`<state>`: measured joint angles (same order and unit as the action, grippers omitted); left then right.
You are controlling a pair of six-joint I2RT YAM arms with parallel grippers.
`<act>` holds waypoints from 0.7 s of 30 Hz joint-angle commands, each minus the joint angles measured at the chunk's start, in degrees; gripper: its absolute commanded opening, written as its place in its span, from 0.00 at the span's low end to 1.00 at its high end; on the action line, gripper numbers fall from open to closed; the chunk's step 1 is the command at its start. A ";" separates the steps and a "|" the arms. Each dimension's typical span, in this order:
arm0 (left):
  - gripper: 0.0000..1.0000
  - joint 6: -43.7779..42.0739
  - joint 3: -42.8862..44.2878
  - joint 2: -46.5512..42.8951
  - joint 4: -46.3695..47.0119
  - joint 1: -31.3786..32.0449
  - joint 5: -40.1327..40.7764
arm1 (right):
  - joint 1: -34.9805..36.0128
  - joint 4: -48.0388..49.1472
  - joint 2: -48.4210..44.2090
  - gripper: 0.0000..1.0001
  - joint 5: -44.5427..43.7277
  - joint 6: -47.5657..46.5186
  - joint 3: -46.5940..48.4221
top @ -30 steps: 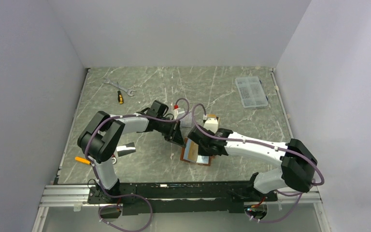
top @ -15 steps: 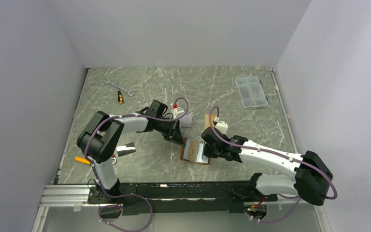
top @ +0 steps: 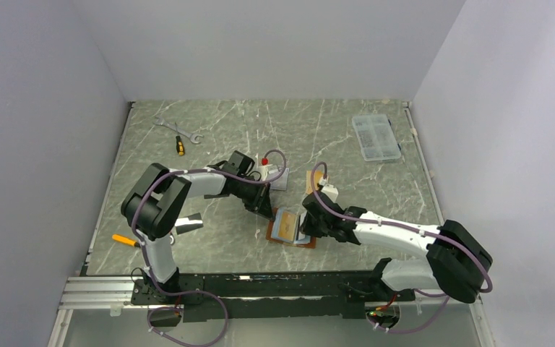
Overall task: Put the credit cards into the card holder
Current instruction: Turn over the card slot in the card holder.
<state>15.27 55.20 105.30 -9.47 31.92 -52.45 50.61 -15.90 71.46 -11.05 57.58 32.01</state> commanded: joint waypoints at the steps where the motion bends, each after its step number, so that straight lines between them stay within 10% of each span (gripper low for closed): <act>1: 0.16 -8.19 3.26 1.73 -6.31 1.60 5.91 | -0.75 0.77 -0.43 0.00 0.89 -0.52 -3.83; 5: 0.29 -14.42 4.72 0.24 -12.40 0.02 7.57 | -1.06 0.58 -1.91 0.00 0.85 -0.27 -5.82; 21: 0.28 -24.02 9.82 -0.32 -16.10 4.14 2.26 | -1.40 0.19 -3.40 0.00 1.18 0.25 -8.17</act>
<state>-5.82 63.13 102.78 -26.33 34.57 -49.25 49.21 -9.78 67.59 -9.45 58.59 26.24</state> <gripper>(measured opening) 0.286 0.008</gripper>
